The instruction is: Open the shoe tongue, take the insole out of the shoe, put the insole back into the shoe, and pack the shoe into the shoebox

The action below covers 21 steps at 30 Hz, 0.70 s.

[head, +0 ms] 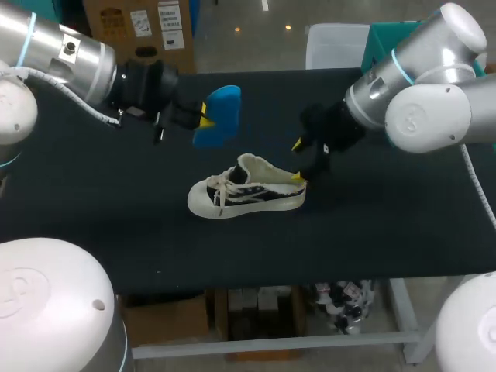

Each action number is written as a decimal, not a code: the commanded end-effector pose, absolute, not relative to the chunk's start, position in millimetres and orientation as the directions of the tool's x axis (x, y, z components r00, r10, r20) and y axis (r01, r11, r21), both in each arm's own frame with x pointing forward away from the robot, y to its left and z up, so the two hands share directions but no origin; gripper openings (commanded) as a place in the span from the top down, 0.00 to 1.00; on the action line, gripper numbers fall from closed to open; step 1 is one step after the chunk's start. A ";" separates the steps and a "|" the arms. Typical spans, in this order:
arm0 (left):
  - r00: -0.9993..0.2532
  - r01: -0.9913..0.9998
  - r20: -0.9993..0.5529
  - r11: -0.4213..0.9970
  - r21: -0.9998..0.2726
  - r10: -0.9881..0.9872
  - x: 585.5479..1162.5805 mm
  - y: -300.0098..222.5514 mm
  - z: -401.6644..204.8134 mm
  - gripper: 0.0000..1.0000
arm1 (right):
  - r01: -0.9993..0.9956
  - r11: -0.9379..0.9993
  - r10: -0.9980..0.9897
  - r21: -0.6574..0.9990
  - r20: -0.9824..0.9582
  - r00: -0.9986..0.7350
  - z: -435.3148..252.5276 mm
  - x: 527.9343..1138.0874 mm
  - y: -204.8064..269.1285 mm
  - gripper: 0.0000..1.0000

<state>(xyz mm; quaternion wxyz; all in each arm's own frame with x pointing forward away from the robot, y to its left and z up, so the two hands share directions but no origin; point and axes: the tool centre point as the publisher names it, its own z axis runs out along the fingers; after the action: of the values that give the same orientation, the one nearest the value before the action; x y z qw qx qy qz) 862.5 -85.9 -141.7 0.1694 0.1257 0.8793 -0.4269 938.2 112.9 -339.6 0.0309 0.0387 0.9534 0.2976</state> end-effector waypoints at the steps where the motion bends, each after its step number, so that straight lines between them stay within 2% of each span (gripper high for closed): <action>1: -0.919 0.332 -0.392 0.619 -0.712 0.042 857.9 -65.4 -145.1 1.00 | 0.059 0.895 0.096 0.441 -0.063 -0.993 -333.0 939.5 129.2 0.00; 13: -0.937 0.192 -0.335 0.667 -0.720 -0.093 866.2 -9.9 -160.1 1.00 | 0.072 0.975 0.112 0.212 -0.180 -0.977 -336.1 924.4 160.6 0.00; 21: -0.937 0.127 -0.314 0.690 -0.713 -0.152 865.9 14.5 -170.4 1.00 | 0.067 0.987 0.096 0.145 -0.200 -0.975 -335.7 919.7 172.4 0.00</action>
<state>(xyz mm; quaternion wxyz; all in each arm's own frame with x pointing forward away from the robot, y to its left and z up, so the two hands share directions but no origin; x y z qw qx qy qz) 871.3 9.9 -169.6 0.1742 -0.0041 0.9025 -0.3939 921.4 166.1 -334.5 0.0873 0.0315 0.9861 0.1382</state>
